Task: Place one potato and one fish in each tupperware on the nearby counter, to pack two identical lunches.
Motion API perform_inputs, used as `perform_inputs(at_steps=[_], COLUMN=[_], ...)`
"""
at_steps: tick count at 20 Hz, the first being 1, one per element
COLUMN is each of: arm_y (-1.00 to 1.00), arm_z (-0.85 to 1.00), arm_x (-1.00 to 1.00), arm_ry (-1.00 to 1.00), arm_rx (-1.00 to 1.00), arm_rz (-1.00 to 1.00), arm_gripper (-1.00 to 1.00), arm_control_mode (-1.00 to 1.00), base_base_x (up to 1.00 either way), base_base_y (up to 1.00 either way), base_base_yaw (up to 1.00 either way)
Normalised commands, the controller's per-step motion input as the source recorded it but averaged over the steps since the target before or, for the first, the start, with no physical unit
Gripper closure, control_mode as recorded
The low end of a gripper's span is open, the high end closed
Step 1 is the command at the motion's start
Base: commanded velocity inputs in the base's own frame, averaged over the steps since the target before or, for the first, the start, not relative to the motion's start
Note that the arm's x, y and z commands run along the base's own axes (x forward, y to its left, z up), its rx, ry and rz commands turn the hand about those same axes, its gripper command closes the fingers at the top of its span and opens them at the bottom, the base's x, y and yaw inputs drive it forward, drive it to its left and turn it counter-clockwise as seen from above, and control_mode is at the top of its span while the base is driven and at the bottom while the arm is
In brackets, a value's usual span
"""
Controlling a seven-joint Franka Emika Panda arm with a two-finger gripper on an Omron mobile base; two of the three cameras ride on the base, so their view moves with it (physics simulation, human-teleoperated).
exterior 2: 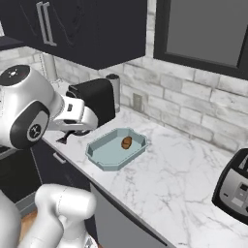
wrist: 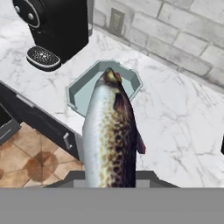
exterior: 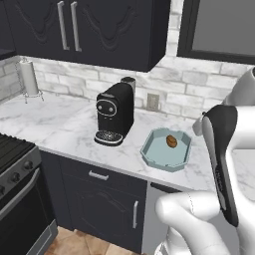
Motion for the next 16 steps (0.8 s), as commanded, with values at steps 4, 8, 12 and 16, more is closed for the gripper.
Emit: perform_inputs(at_steps=[4,8,12,16], arm_y=[0.0,0.0,0.0,0.0], arm_z=[-0.06,-0.33,-0.55,-0.63], arm_x=[0.32,0.17,0.07,0.33], arm_ry=[0.0,0.05,0.15,0.2], arm_rx=[0.0,0.0,0.02,0.08], arm_rz=[-0.14,-0.08,-0.02,0.0], arm_gripper=[1.0,1.0,1.0,1.0], arm_control_mode=[-1.0,-1.0,-1.0,-1.0], base_base_x=[0.0,0.0,0.0,0.0], base_base_y=[0.0,0.0,0.0,0.0], base_base_yaw=[0.0,0.0,0.0,0.0])
